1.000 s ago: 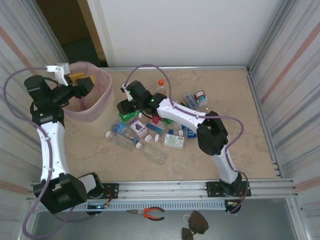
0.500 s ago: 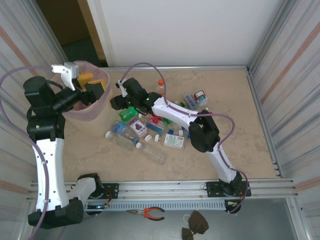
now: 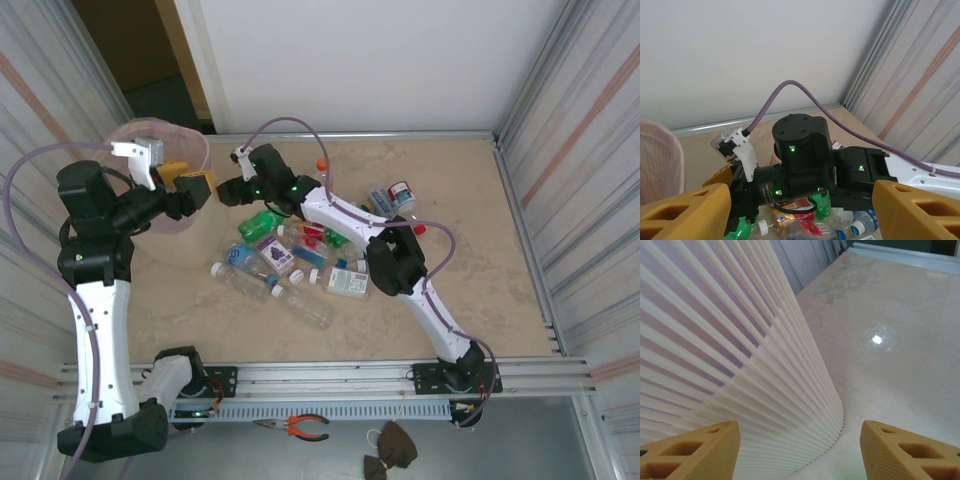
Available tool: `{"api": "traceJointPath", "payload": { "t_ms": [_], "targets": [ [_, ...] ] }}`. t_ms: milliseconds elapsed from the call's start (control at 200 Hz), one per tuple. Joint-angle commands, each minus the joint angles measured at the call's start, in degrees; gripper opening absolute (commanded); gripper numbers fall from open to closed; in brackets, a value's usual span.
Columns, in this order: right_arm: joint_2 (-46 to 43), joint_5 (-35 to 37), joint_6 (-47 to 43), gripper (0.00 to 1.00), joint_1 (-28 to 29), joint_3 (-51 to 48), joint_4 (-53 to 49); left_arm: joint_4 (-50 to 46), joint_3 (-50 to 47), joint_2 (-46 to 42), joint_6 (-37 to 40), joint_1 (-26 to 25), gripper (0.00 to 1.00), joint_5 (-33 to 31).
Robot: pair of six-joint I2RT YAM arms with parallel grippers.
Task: Put the plastic bottles in the bin
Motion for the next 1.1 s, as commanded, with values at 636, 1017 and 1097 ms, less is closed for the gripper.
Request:
{"api": "traceJointPath", "payload": {
  "t_ms": [636, 1017, 1097],
  "targets": [
    [-18.65, 16.59, -9.20, 0.68, 15.90, -18.41, -35.90, -3.74, -0.30, -3.94, -3.39, -0.30, 0.75, -6.74],
    [-14.48, 22.01, -9.10, 0.76, 20.24, -17.77, -39.19, -3.62, -0.13, -4.72, -6.63, -0.34, 0.75, -6.01],
    [-13.38, 22.16, -9.54, 0.76, 20.39, -16.96, -39.36, -3.33, -0.11, -4.63, -7.32, -0.32, 0.74, -5.79]
  ]
}}
